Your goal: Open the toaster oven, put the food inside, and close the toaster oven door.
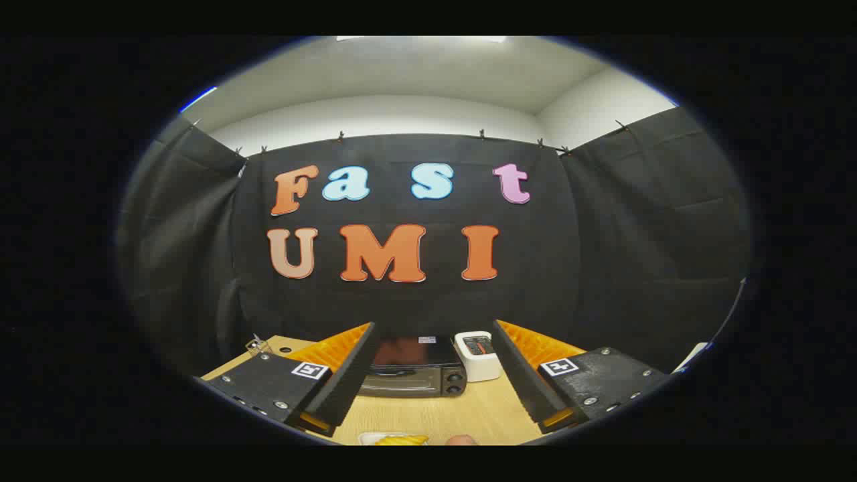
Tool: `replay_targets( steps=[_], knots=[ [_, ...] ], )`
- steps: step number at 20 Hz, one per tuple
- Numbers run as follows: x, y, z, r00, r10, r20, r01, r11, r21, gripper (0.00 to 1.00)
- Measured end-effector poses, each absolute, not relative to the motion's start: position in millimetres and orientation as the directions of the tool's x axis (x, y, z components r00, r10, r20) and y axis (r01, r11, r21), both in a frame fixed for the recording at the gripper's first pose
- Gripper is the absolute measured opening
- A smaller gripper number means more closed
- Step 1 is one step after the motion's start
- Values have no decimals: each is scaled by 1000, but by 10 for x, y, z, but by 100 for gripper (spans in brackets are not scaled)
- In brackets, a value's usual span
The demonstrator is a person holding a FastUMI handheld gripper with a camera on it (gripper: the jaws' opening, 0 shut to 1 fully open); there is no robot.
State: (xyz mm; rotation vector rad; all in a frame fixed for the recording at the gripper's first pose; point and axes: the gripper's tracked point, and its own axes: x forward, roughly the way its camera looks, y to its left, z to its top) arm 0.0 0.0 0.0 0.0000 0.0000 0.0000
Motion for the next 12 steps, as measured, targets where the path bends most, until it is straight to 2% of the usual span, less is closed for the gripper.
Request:
replay_targets(
  steps=[12],
  knots=[
    [31, 42, -33, 1000, -1, -10, 1, 1000, 2, 99]
  ],
)
